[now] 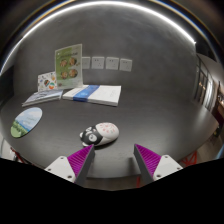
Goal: Arrange mouse
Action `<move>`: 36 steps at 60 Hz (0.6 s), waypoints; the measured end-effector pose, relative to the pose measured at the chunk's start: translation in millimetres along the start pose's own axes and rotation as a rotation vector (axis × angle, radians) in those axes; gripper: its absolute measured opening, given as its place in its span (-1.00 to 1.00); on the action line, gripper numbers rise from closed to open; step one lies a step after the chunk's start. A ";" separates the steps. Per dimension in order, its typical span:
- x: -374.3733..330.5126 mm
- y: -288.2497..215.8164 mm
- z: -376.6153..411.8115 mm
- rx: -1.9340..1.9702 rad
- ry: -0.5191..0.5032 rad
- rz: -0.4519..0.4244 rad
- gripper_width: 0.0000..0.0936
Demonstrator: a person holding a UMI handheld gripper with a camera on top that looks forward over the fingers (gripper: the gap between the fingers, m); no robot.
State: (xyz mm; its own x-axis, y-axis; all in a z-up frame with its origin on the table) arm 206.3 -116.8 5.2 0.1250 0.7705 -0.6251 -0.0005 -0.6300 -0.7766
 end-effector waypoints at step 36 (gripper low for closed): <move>103.8 -82.5 8.1 -0.066 -0.248 0.072 0.72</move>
State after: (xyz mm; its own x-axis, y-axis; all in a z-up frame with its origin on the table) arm 211.3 16.0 3.7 -0.1202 0.7183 -0.6853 0.0654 -0.6831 -0.7274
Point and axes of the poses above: the point between the fingertips, and its own axes, seen from behind it with the camera up: z to the left, y down, x forward, the way the camera looks, the point moved 3 cm from there along -x, backward, against the way the camera looks, and after that the axes turned 9 degrees about z, right-handed, at the moved point
